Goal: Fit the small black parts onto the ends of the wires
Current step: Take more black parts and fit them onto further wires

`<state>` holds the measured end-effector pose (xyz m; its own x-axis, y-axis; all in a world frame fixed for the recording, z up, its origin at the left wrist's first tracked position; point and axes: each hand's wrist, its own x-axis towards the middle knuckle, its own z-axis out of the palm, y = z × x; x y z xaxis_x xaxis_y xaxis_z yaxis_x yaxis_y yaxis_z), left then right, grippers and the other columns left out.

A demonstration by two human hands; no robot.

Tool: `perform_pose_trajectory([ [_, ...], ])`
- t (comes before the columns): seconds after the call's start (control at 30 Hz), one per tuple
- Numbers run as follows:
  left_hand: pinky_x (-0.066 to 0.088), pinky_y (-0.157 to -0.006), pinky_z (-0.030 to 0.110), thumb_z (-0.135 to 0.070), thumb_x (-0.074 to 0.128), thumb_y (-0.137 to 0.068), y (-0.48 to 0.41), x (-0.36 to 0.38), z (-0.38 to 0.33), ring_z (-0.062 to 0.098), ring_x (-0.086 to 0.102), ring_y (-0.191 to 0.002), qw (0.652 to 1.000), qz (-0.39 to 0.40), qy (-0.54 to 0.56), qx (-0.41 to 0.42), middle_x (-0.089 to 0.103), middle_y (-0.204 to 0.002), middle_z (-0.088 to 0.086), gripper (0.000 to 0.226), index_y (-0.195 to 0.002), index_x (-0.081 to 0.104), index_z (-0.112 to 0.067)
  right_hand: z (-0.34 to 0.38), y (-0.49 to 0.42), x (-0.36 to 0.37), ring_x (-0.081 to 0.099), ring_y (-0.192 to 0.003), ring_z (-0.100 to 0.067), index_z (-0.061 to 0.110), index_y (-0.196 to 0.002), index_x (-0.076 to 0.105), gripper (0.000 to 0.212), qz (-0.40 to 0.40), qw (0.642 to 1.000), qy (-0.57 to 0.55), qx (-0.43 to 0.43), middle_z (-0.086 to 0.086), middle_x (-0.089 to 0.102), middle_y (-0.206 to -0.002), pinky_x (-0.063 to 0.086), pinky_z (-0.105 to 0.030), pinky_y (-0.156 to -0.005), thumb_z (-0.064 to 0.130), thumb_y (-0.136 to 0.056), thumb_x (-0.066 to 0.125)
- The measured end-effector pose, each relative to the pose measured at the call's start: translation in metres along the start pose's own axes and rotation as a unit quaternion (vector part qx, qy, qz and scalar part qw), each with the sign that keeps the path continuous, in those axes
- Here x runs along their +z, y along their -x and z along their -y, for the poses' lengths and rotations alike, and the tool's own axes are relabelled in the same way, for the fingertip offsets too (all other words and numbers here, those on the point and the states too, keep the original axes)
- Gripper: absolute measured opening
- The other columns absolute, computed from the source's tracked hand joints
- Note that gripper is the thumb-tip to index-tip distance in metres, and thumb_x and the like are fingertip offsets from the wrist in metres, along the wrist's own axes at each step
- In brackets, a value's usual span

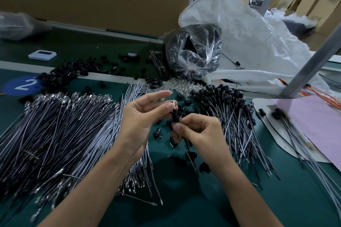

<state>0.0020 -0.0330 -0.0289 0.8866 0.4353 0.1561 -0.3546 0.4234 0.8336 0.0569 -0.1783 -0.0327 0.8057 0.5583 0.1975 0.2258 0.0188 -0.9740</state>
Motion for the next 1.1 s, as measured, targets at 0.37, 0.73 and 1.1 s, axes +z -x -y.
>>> perform_pose_trajectory([
  [0.37, 0.056, -0.067, 0.019, -0.024, 0.086, -0.054, 0.0011, 0.0014, -0.0023, 0.019, 0.075, -0.084, 1.0, 0.008, -0.008, -0.011, 0.077, -0.087, 0.014, 0.038, -0.091, 0.08, -0.018, -0.0034, -0.0007, 0.0011, 0.072, -0.066, -0.016, -0.003, -0.083, 0.07, 0.005, -0.001, 1.0, 0.007, -0.012, -0.017, 0.074, -0.078, 0.056, -0.024, -0.062, -0.001, -0.087, 0.067],
  [0.73, 0.054, -0.062, 0.016, -0.021, 0.084, -0.055, 0.0024, 0.0029, -0.0027, 0.019, 0.075, -0.083, 1.0, 0.016, -0.022, -0.014, 0.077, -0.089, 0.014, 0.033, -0.087, 0.081, -0.015, -0.0032, -0.0004, 0.0019, 0.073, -0.074, -0.019, 0.011, -0.085, 0.077, 0.012, -0.005, 0.999, 0.029, -0.021, -0.01, 0.075, -0.077, 0.057, -0.023, -0.066, 0.002, -0.088, 0.068],
  [1.1, 0.053, -0.073, 0.016, -0.019, 0.082, -0.063, 0.0039, 0.003, -0.0002, 0.016, 0.073, -0.085, 0.997, 0.018, -0.056, 0.042, 0.077, -0.085, 0.009, 0.022, -0.085, 0.079, -0.017, -0.0009, 0.0021, 0.0038, 0.073, -0.078, -0.026, 0.007, -0.086, 0.076, 0.004, -0.008, 1.0, 0.003, -0.017, -0.01, 0.075, -0.08, 0.059, -0.029, -0.07, 0.007, -0.086, 0.071],
])
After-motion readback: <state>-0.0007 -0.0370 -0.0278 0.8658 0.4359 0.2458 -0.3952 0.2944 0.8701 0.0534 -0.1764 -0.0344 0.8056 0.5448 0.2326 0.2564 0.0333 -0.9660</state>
